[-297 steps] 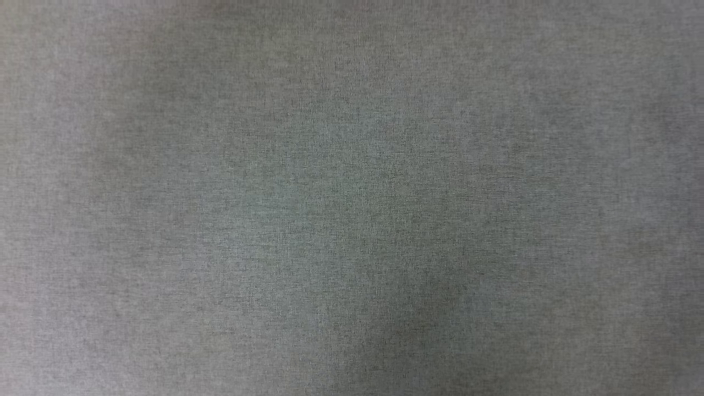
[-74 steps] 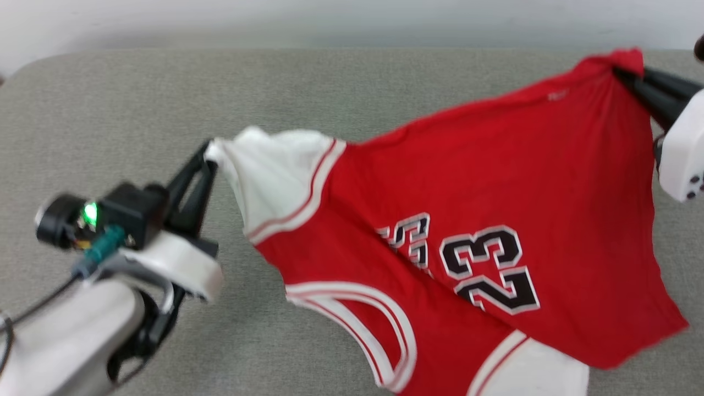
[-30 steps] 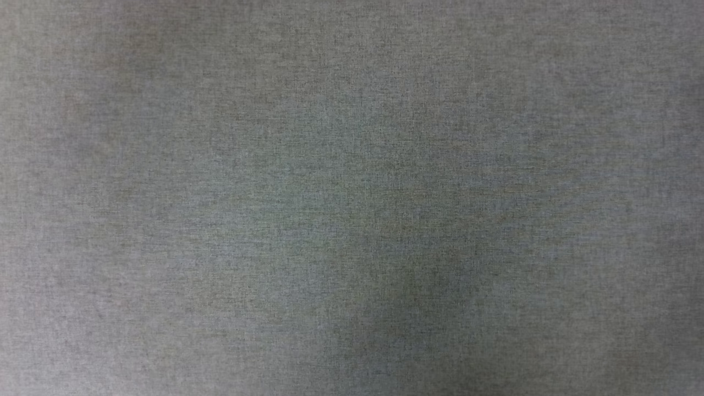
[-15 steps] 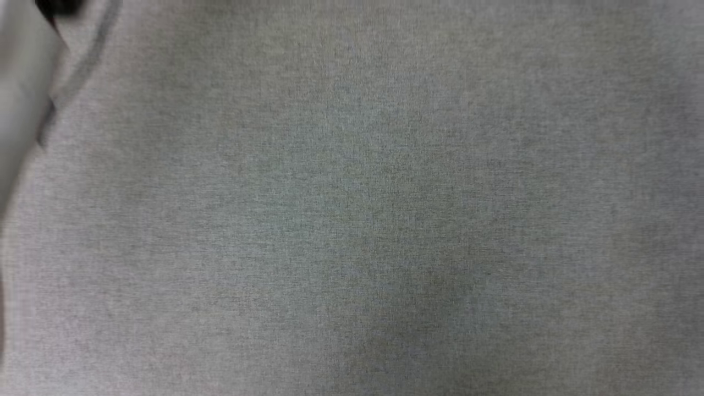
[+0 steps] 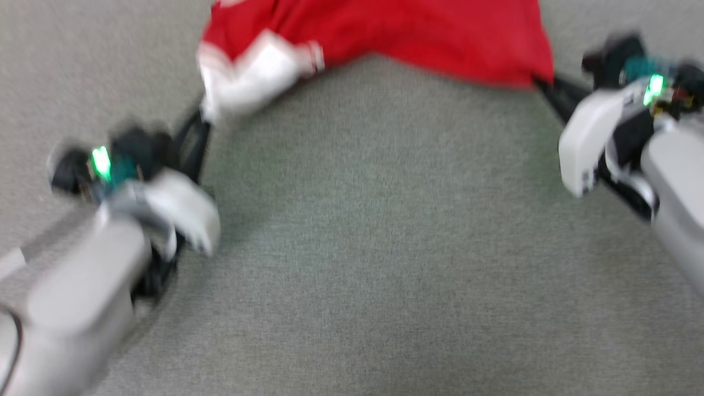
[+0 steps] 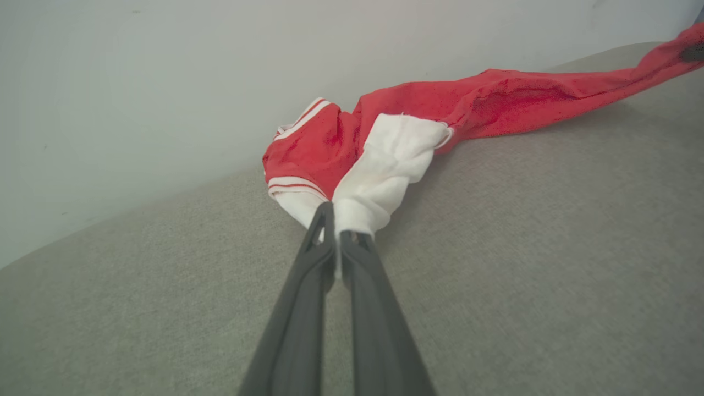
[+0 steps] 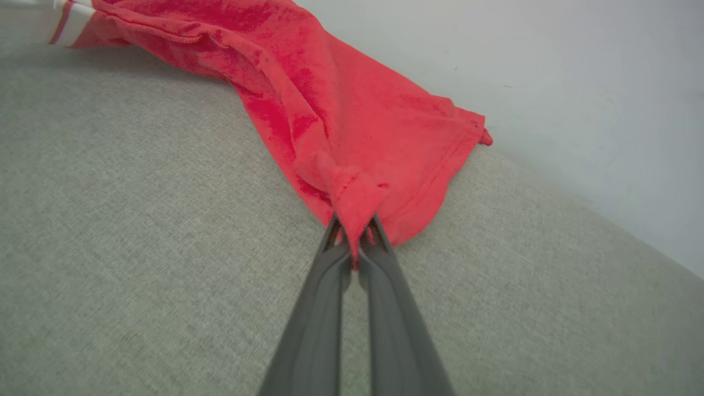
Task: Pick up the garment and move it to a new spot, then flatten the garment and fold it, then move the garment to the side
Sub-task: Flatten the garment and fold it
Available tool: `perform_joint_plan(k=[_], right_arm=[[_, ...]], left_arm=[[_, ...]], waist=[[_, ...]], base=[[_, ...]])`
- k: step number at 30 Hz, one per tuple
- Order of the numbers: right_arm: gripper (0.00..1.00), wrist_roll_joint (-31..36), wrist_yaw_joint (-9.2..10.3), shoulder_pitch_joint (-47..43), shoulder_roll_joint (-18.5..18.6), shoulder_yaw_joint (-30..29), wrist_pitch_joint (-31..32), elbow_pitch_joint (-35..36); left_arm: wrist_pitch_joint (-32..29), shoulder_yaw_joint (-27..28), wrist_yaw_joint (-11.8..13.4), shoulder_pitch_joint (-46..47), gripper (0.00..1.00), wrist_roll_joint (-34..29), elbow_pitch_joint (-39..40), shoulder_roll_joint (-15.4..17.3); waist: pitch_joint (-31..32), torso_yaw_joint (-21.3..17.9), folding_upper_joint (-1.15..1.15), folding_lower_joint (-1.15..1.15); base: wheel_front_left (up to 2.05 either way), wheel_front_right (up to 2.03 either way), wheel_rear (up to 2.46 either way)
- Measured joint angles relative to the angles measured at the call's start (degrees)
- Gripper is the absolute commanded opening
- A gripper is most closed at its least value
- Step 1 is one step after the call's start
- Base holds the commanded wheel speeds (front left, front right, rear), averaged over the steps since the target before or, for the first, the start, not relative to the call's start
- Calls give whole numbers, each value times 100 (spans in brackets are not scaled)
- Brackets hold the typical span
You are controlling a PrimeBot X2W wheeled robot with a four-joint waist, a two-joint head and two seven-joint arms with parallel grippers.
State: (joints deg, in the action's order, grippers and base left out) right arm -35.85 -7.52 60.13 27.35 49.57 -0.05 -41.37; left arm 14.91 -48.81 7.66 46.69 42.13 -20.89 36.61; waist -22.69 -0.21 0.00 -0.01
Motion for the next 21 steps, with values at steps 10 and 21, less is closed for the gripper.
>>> perform_joint_plan(k=[10,21], right_arm=[[0,-522,0,-1762,823,230,33,899],[0,-747,0,-4041,1434,-520,15,1657]], left_arm=[[-71,-332,828,-2460,0,511,1489,632],[-59,-478,1400,-4392,0,1271,2249,932]], waist=[[929,-20,0,-1],[1704,20,0,-2]], base=[[0,0,0],[0,0,0]])
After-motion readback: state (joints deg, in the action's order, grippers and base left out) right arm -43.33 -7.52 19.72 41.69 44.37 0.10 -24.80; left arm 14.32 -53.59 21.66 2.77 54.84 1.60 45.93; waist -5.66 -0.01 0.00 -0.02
